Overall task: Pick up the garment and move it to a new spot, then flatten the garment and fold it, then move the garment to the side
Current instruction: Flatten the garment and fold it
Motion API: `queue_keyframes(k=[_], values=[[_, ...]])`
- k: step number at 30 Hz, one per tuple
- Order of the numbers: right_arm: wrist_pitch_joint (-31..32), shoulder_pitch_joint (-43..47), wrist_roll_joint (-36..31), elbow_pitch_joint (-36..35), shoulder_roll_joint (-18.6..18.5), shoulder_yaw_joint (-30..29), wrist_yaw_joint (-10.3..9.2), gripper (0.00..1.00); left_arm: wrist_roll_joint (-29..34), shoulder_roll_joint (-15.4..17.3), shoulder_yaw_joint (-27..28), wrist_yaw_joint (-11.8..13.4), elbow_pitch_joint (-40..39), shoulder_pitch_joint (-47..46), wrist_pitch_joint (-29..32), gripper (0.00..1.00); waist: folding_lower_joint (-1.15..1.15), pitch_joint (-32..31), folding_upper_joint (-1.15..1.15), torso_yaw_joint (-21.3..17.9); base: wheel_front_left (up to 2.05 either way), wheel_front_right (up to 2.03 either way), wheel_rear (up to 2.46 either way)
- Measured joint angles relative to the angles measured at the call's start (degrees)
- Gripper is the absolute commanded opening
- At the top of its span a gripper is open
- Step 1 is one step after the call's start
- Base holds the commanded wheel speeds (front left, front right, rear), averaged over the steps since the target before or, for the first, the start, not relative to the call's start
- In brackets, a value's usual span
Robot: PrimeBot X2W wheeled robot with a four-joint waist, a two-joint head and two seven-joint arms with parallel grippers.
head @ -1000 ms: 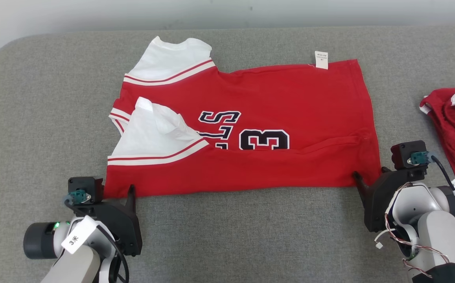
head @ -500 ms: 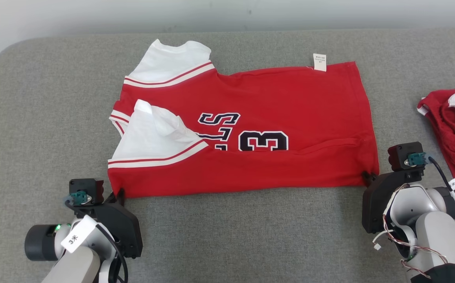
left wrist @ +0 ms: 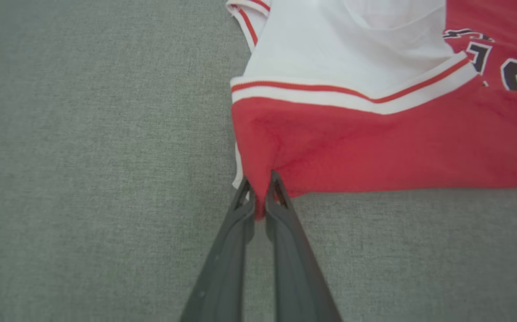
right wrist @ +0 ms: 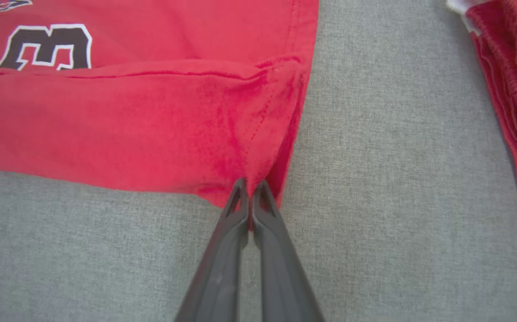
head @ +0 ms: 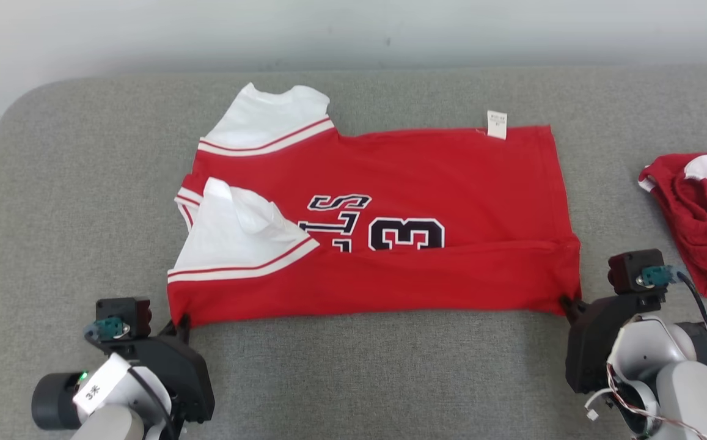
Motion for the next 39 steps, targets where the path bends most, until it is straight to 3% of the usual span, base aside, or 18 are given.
queue_keyframes(k=[17,28,36,37,38,39], values=[[9.09,12.62,4.75,-15.32,0.00,-2.14,0.00,0.00,-2.29,4.11,0.25,3.30,-11.77,11.70,2.46,0.00,-0.01,-3.42,0.00,-0.39,0.00,0.00,0.00],[12.00,19.96,6.68,-19.75,-0.02,-4.31,0.00,0.00,-2.88,5.50,-0.24,6.14,-16.83,18.40,3.83,0.00,-0.01,-4.65,-0.01,-0.71,0.00,0.00,0.00],[11.92,22.85,8.96,-18.71,0.00,-3.88,0.00,0.00,-3.96,6.06,-0.11,7.44,-18.26,21.98,4.24,0.00,0.00,-5.36,-0.01,-1.32,0.00,0.00,0.00],[11.41,22.93,8.96,-18.59,0.01,-3.96,0.00,0.25,-4.37,6.06,-0.03,7.60,-18.33,22.41,4.52,0.30,0.00,-5.42,0.00,-1.39,0.00,0.00,0.00],[10.42,22.81,8.99,-18.44,0.01,-4.26,0.00,1.00,-4.59,6.06,0.00,7.60,-18.39,22.73,4.63,0.95,0.00,-5.46,-0.01,-1.47,0.00,0.00,0.00],[8.79,22.11,8.98,-17.33,-0.04,-4.95,0.00,1.00,-5.04,5.87,0.58,7.64,-18.66,23.21,3.83,1.00,0.00,-5.57,0.00,-1.56,0.00,0.00,0.00]])
